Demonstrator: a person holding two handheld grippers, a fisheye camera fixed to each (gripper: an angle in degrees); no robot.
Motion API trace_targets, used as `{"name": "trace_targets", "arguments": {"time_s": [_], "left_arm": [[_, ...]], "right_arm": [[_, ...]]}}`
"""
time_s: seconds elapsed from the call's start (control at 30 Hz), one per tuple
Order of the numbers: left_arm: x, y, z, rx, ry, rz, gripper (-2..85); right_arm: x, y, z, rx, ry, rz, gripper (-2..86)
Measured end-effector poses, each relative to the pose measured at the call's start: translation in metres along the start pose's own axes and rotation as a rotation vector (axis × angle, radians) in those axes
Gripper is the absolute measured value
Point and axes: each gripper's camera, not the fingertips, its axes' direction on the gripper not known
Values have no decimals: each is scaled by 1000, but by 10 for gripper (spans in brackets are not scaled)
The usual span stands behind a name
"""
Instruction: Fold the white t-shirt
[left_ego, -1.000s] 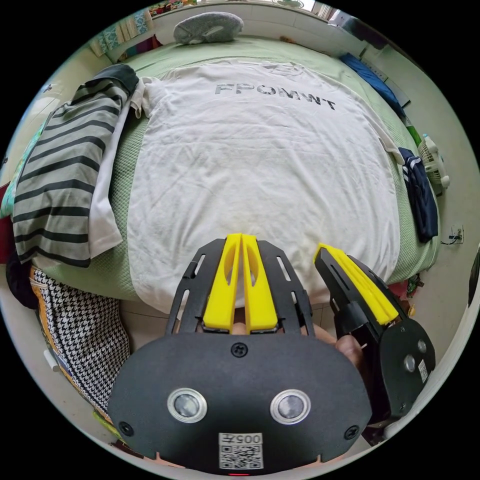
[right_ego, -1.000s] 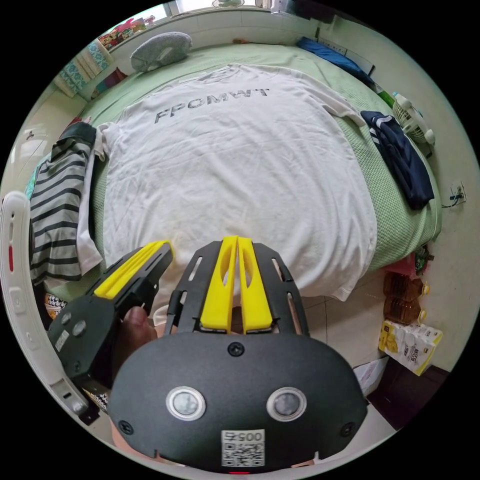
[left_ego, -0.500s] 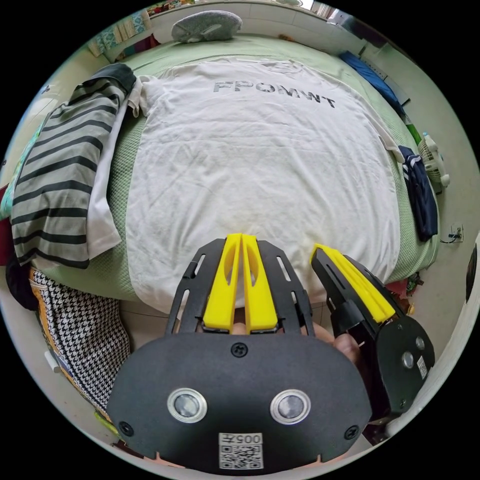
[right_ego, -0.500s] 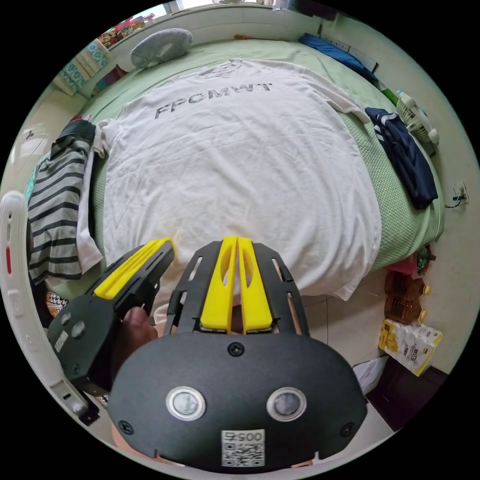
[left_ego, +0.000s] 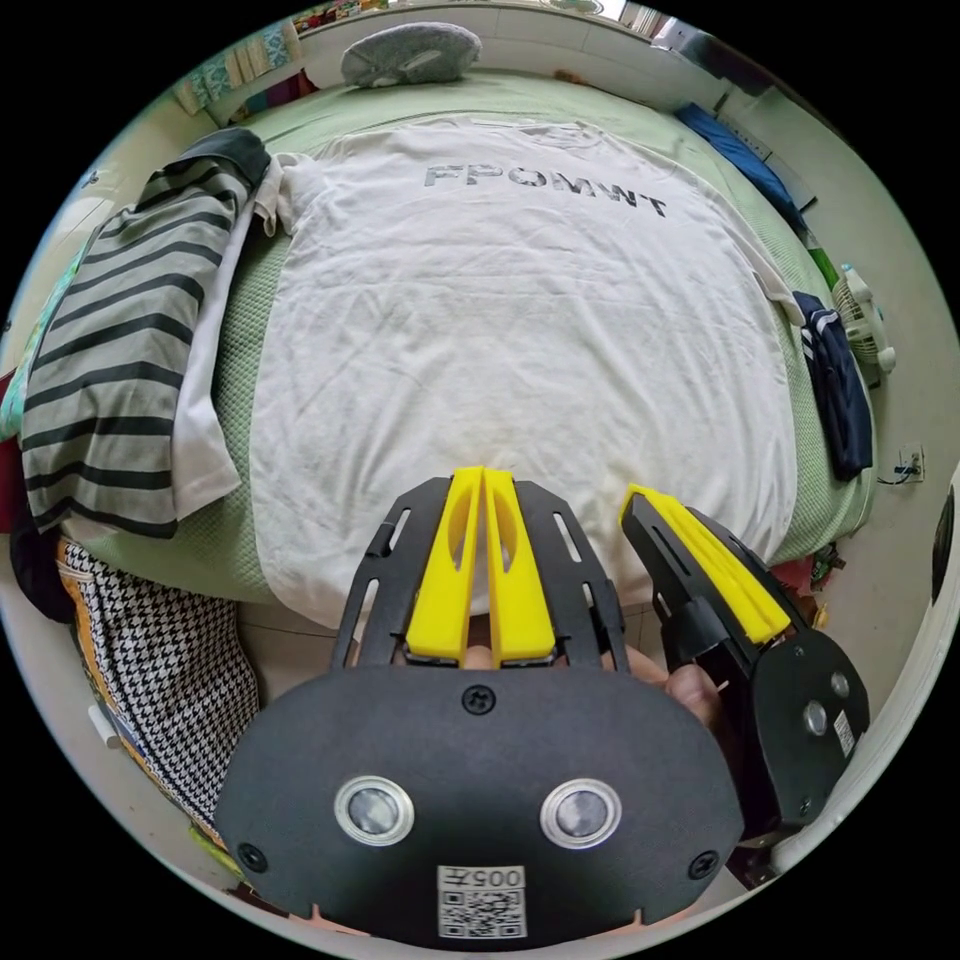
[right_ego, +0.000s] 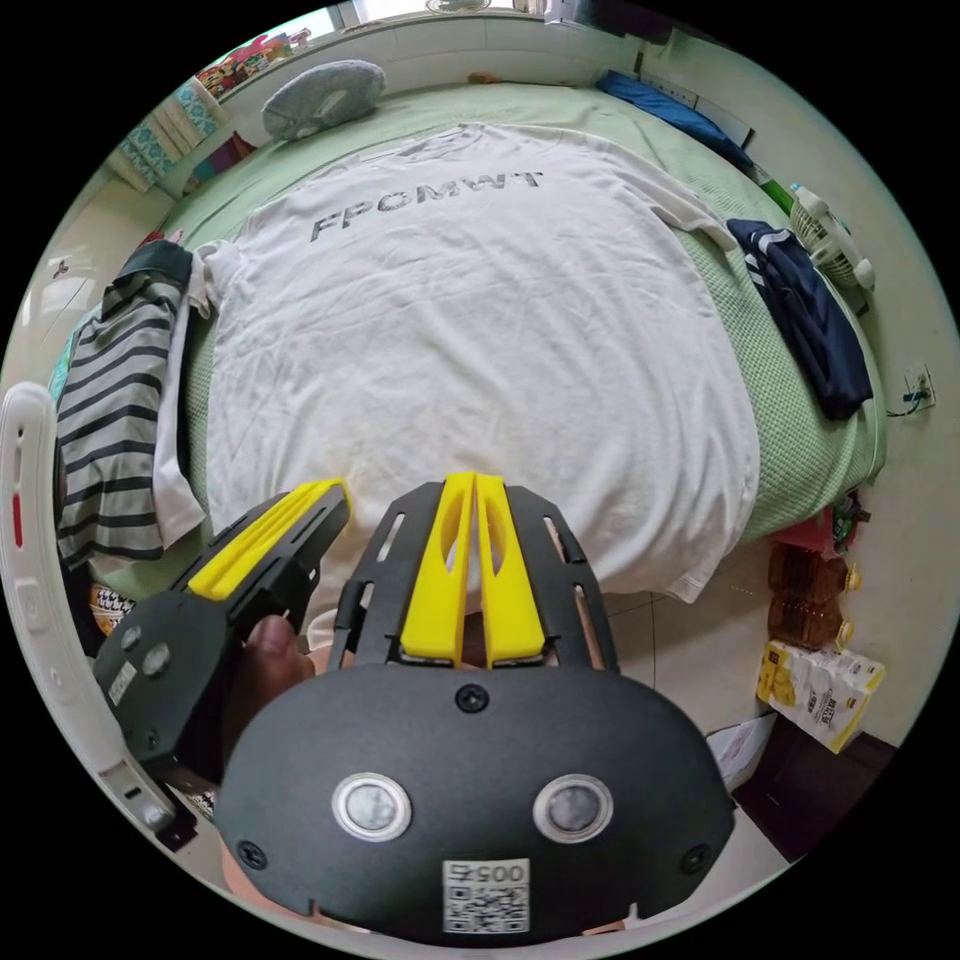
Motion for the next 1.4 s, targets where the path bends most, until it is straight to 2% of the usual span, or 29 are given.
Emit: {"name": "trace_targets", "arguments": {"time_s": [1.03, 1.4], "left_arm": [[-4, -7, 2, -13, 24, -4, -1], [5, -11, 5, -18, -30, 23, -1]], "right_arm": [[12, -5, 9, -10, -48, 7, -13], [-3, -4, 8, 35, 48, -38, -12]]}}
